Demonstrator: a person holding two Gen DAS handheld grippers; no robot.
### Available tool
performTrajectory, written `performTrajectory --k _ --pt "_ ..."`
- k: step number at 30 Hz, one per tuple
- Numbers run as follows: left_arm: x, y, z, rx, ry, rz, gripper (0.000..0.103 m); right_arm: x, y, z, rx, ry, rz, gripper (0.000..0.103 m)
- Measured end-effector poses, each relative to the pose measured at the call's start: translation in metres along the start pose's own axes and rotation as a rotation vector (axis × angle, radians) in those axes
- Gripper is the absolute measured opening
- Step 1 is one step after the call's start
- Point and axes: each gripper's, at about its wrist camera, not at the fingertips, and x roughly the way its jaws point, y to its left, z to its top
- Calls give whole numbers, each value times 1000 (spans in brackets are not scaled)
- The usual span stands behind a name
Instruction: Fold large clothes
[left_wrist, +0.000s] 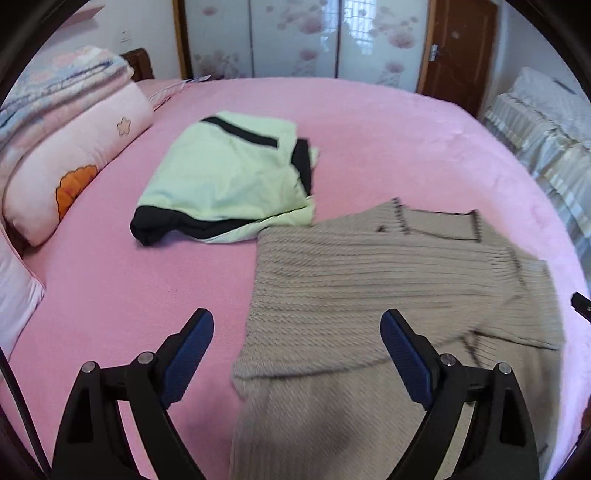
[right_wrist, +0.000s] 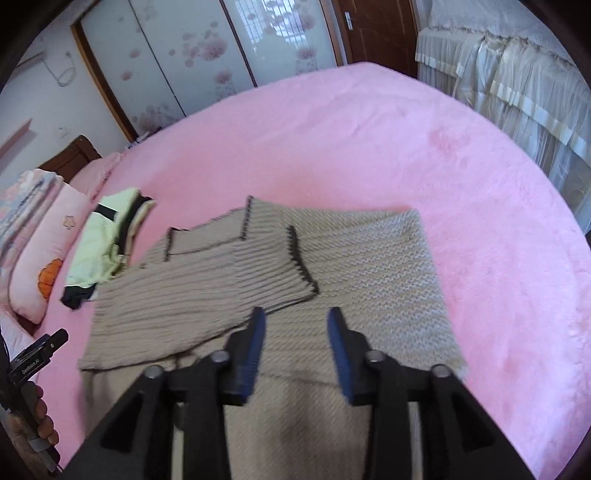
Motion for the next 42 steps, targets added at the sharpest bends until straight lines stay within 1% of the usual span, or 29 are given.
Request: performTrajectory --k 2,5,7,8,10,13,15,19,22,25,27,29,30,32,35,38,40,42 --pt "-37 -3 -3 14 -4 -25 91 -29 8 -4 -15 -14 24 43" --pt "-78 -8 -12 33 1 -8 91 -75 20 -14 -41 -43 42 43" --pt "-111 -6 -23 38 -12 -19 91 -106 26 -23 -62 -61 57 43" --pt "-127 -5 -30 39 -21 -25 91 -114 33 -26 -71 -67 64 43" --pt "-150 -3 -42 39 -39 -30 91 -145 41 -38 -96 -89 81 43" --pt "-190 0 -66 37 -64 -40 91 -182 50 -57 -133 -112 80 44" --pt "-212 4 -83 38 -81 -47 91 -202 54 -70 -161 -131 67 45" --pt "-243 6 -114 53 -113 -32 91 -234 57 -97 -197 -159 50 49" --pt "-254 11 -137 55 -115 -35 91 -251 55 -117 -213 -169 39 51" --pt "-259 21 -158 34 -103 -68 91 -261 51 -135 -231 -178 33 51" --pt "-258 27 -171 21 -94 -71 91 -264 48 -147 -237 -181 24 51" --pt "-255 30 -182 16 -78 -97 91 -266 44 -160 -241 -180 16 51" --pt "-252 32 -188 16 -69 -111 92 -265 42 -166 -241 -178 11 51" --pt "-245 34 -201 23 -44 -128 97 -264 38 -178 -242 -171 0 51" --pt "-237 34 -218 31 -30 -147 97 -259 30 -199 -240 -164 -32 51" --pt "-228 36 -239 32 -31 -175 97 -247 20 -217 -218 -133 -38 51" --pt "-222 36 -249 24 -37 -164 97 -239 11 -229 -202 -107 -31 51" --pt "-216 37 -261 25 -60 -148 97 -229 3 -239 -189 -81 -35 51"
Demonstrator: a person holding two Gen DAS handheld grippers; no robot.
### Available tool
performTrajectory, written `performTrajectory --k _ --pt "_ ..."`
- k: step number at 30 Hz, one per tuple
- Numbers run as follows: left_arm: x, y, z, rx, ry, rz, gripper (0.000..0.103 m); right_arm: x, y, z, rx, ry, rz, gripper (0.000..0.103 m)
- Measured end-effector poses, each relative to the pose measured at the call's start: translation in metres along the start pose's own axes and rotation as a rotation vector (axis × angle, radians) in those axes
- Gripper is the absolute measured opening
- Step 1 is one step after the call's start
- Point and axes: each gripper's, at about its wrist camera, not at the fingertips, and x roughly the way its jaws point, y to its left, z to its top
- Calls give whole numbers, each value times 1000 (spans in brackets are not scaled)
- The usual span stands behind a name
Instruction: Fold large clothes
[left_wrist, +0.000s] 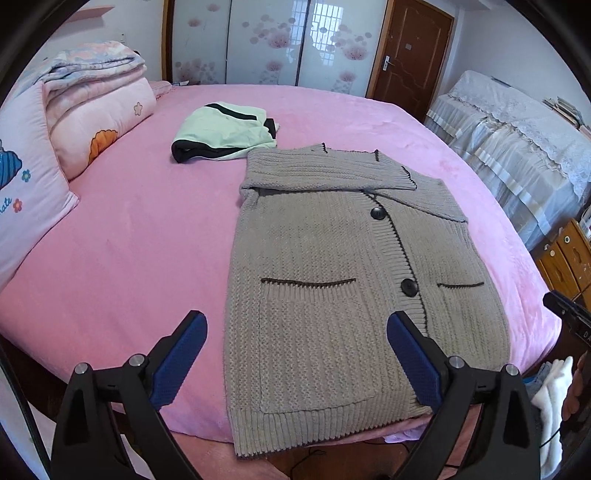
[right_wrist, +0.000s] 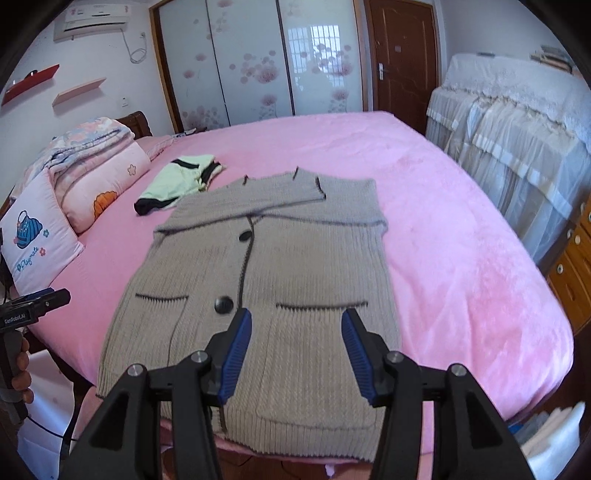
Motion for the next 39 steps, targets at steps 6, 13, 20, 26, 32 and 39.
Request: performTrajectory --k 6,13,20,26,32,39 --pt "16 -4 -26 32 -8 32 97 22 -15 -36 11 76 -19 51" --pt "52 -5 -54 86 135 55 97 39 -32 -70 32 151 -33 51" --pt "88 11 -83 25 270 24 97 53 -58 -88 57 221 -67 51" --pt "103 23 -98 4 304 17 97 67 -89 -103 129 284 -58 51" --pt "118 38 -110 -33 352 -42 97 77 -107 -119 171 323 -28 51" --pt "127 44 -110 -50 367 -108 97 89 -119 -133 201 354 22 51"
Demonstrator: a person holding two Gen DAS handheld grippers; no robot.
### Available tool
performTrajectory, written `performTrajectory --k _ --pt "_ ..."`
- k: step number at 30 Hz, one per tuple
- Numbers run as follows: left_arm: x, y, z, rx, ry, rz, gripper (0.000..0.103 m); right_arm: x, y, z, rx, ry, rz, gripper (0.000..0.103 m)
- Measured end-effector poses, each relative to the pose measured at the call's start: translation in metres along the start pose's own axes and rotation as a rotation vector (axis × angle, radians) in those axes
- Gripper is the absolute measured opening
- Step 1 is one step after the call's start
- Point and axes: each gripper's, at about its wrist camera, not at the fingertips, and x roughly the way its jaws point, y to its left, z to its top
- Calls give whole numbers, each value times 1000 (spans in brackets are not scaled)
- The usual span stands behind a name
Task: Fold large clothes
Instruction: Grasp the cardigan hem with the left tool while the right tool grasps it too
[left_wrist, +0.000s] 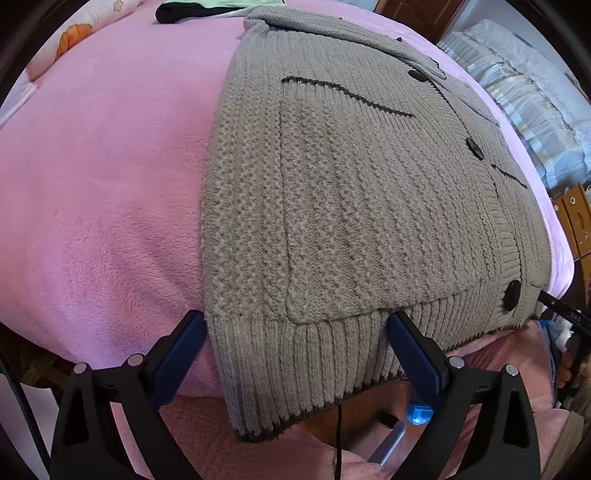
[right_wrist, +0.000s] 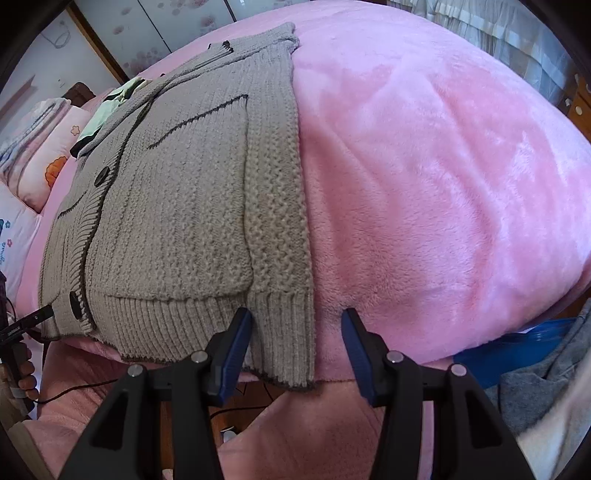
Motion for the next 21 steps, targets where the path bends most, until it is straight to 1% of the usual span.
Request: performTrajectory --k 2,4,5,6,7,8,11,13,14,17,21 --pt "0 2 0 -8 -5 -17 97 3 0 0 -9 -2 9 49" --pt "-2 7 -3 -18 -7 -37 97 3 0 0 -19 1 43 39" --pt "-3 8 -3 -24 -8 -48 97 3 0 0 -22 5 75 23" --pt "-7 14 -5 -28 -10 -54 96 2 1 0 -28 13 105 14" --pt "-10 16 -6 -32 -14 -58 91 0 3 0 -43 11 101 14" --pt "-12 20 -8 -34 -20 -55 84 0 4 0 -54 11 96 14" --pt "-17 31 -10 -54 -25 -68 74 1 5 -1 -53 11 106 14" --pt "-20 38 -11 -66 -24 -80 69 2 1 -2 -34 13 126 14" --pt "-22 41 -11 -69 -23 -80 66 3 -1 -2 -25 17 134 17" --pt "-20 43 -13 -76 -5 -86 66 5 -3 -2 -21 22 135 17" --pt "-13 36 -12 -63 7 -65 66 10 -2 2 -18 35 129 18"
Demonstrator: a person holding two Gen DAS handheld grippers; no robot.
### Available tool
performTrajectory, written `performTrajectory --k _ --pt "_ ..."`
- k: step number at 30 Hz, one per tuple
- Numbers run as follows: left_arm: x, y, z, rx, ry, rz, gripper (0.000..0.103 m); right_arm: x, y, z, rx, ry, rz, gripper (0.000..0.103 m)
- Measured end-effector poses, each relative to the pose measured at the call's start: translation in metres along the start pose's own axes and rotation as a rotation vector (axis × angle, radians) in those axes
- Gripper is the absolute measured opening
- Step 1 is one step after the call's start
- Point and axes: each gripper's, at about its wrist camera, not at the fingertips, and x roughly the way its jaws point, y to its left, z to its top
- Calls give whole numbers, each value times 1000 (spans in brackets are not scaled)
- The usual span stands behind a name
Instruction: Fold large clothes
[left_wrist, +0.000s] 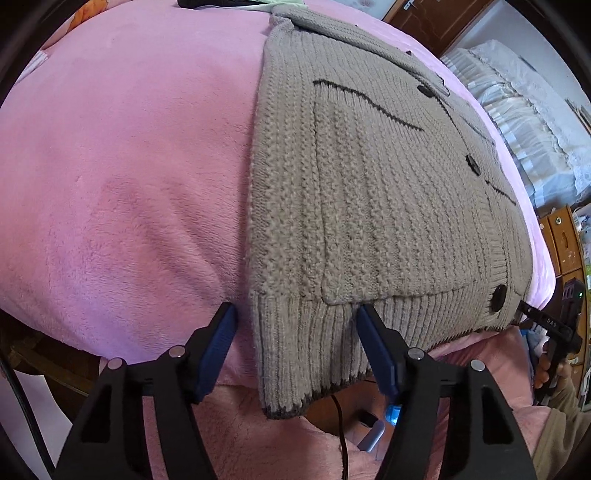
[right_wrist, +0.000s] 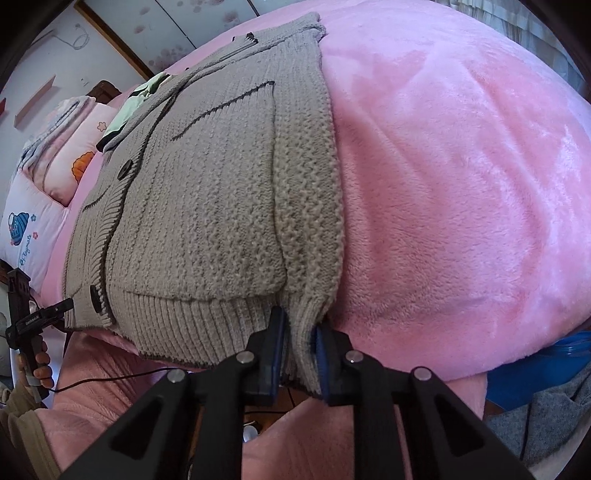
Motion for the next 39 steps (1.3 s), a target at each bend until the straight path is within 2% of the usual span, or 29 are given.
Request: performTrajectory --k 3,4,5,6,8,10,12,14,17,23,26,31,35,39 --pt "6 -15 3 1 19 71 65 3 2 3 -5 18 -16 18" --pt "7 -20 5 15 27 100 57 4 4 4 -10 23 -25 18" --pt "8 -27 6 32 33 116 44 5 6 4 -20 27 -36 18" --pt "9 -35 7 56 37 137 39 6 9 4 -34 30 -53 18" --pt "9 -50 7 106 41 189 20 7 15 5 -55 32 -77 18" --pt "9 -62 6 133 40 231 13 8 22 4 -77 33 -106 15" --pt "5 -69 7 138 37 246 11 6 28 6 -87 43 -114 8" --pt "-3 -72 11 117 41 233 10 -2 38 9 -95 41 -117 7" --pt "-41 -73 25 41 -22 116 10 -32 51 14 -120 -16 -60 6" --pt "-114 -81 74 -78 -188 -28 10 -112 73 47 -158 -204 53 6" --pt "-138 -87 105 -104 -252 -57 10 -145 82 83 -152 -304 102 6" --pt "-156 -90 177 -139 -327 -34 10 -166 82 144 -114 -401 143 6" --pt "-139 -86 253 -177 -343 -17 10 -150 82 212 -76 -424 100 6" --pt "-98 -84 323 -163 -355 38 11 -116 75 295 -21 -421 66 6"
